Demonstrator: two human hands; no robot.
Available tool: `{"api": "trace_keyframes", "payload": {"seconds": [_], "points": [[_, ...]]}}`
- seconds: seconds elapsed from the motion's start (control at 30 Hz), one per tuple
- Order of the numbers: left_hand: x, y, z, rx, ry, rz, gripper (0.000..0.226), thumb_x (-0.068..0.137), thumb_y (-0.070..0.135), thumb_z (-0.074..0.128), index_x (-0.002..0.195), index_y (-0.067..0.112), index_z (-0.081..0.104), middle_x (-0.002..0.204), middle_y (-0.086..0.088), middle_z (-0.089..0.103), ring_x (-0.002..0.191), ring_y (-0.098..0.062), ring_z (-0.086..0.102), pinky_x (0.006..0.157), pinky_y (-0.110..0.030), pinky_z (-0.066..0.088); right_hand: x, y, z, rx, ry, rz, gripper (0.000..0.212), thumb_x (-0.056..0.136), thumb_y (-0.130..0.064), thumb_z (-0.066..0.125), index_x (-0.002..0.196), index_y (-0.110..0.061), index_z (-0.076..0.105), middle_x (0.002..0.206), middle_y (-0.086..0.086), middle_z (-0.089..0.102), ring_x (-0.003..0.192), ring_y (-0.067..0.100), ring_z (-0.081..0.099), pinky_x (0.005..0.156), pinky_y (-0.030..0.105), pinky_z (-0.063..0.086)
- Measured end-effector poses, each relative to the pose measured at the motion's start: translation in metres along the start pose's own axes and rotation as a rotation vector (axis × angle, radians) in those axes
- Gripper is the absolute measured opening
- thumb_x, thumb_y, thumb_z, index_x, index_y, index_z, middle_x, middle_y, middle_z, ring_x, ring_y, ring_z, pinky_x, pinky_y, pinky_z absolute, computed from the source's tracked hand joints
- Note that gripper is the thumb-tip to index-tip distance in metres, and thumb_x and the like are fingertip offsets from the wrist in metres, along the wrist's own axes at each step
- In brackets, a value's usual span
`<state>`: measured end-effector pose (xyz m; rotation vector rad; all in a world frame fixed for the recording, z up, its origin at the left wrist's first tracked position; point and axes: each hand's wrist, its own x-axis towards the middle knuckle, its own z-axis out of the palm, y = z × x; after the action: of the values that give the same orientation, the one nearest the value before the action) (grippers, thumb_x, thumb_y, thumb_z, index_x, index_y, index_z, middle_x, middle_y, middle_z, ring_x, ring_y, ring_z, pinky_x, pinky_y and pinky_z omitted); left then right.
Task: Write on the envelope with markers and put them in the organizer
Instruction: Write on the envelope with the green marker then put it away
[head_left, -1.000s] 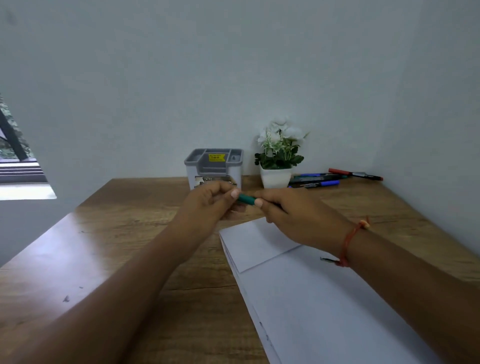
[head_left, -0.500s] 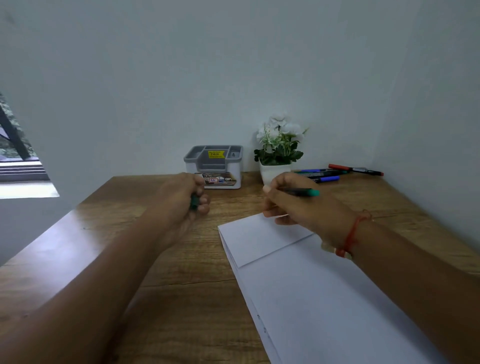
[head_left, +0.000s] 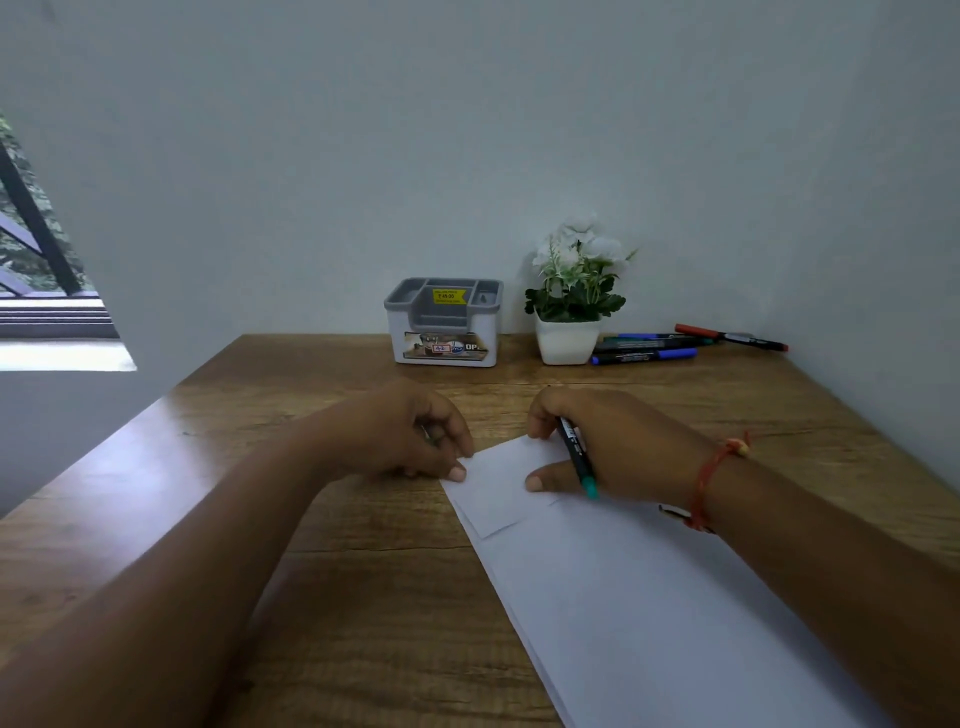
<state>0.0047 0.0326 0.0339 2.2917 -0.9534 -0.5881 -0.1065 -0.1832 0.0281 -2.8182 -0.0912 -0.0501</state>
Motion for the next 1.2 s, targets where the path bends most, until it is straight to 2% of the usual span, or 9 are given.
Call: {"api": "trace_keyframes", "payload": {"seconds": [0.13,0.23,0.3,0.43,0.5,0.77,0.97,1.07,1.2], "points": [[0.001,-0.002,-0.002,-0.006,-0.034,0.004,0.021,0.075,0.023,0.083,0.093,0.029,0.075,0.088,0.004,0.073,0.059,-0.009,0.056,0.056,-0.02,0.047,-0.001,-0.003,0.007,0.095,0.11,-0.103,0.034,0.091,-0.04,0.069,0.12,-0.024,0.059,0.114,-0.005,0.066,0.105,0.013,0.064,0.09,0.032,0.053],[0.002,-0.004,-0.003,0.002,-0.047,-0.001,0.021,0.074,0.025,0.083,0.093,0.031,0.076,0.085,0.007,0.073,0.06,-0.009,0.056,0.058,-0.021,0.047,-0.003,-0.031,0.015,0.768,0.247,-0.032,0.044,0.096,-0.051,0.048,0.119,-0.019,0.066,0.094,0.001,0.072,0.091,0.012,0.072,0.071,0.022,0.057],[0.001,-0.005,-0.003,0.0,-0.045,0.002,0.021,0.074,0.025,0.083,0.093,0.032,0.076,0.088,0.006,0.073,0.063,-0.01,0.056,0.062,-0.022,0.047,0.0,-0.046,0.018,1.018,0.226,0.119,0.056,0.092,-0.06,0.044,0.104,-0.015,0.074,0.078,0.004,0.072,0.076,0.015,0.072,0.06,0.025,0.057],[0.001,-0.009,-0.006,-0.011,-0.028,-0.005,0.019,0.077,0.022,0.081,0.093,0.032,0.077,0.095,-0.001,0.074,0.066,-0.009,0.055,0.06,-0.017,0.046,0.003,-0.051,0.027,1.053,0.161,0.254,0.023,0.101,-0.024,0.058,0.103,-0.005,0.07,0.079,0.006,0.072,0.069,0.012,0.07,0.067,0.026,0.06],[0.0,-0.01,-0.007,-0.027,-0.039,-0.002,0.019,0.079,0.02,0.079,0.094,0.032,0.077,0.098,-0.007,0.073,0.065,-0.009,0.053,0.059,-0.017,0.046,0.004,-0.048,0.03,1.061,0.151,0.278,0.017,0.098,-0.017,0.061,0.105,-0.003,0.069,0.08,0.008,0.074,0.07,0.012,0.072,0.07,0.025,0.061],[-0.002,-0.012,-0.01,-0.042,-0.055,0.022,0.02,0.084,0.015,0.074,0.095,0.032,0.077,0.099,-0.001,0.074,0.066,-0.009,0.052,0.057,-0.014,0.045,0.005,-0.047,0.029,0.921,0.081,0.232,0.008,0.093,-0.008,0.066,0.092,-0.008,0.075,0.079,0.008,0.077,0.071,0.008,0.073,0.062,0.017,0.058],[-0.002,-0.015,-0.012,-0.06,-0.07,0.015,0.02,0.086,0.012,0.072,0.099,0.026,0.077,0.096,0.0,0.074,0.061,-0.001,0.052,0.056,-0.012,0.045,0.01,-0.051,0.028,0.85,0.058,0.255,0.009,0.081,-0.005,0.074,0.083,-0.013,0.079,0.087,0.02,0.077,0.077,0.022,0.066,0.079,0.038,0.055],[-0.002,-0.015,-0.013,-0.061,-0.077,0.009,0.021,0.087,0.01,0.07,0.102,0.022,0.077,0.086,0.007,0.072,0.057,0.001,0.051,0.054,-0.011,0.044,0.012,-0.05,0.029,0.895,0.05,0.262,0.007,0.082,-0.005,0.072,0.082,-0.008,0.078,0.08,0.018,0.076,0.076,0.021,0.064,0.074,0.034,0.053],[-0.002,-0.016,-0.012,-0.083,-0.076,-0.001,0.021,0.088,0.009,0.069,0.102,0.021,0.077,0.094,0.0,0.074,0.064,-0.004,0.05,0.056,-0.015,0.044,0.011,-0.048,0.032,0.895,0.081,0.242,0.009,0.082,-0.009,0.072,0.086,-0.002,0.076,0.078,0.016,0.074,0.071,0.018,0.062,0.072,0.032,0.051]]}}
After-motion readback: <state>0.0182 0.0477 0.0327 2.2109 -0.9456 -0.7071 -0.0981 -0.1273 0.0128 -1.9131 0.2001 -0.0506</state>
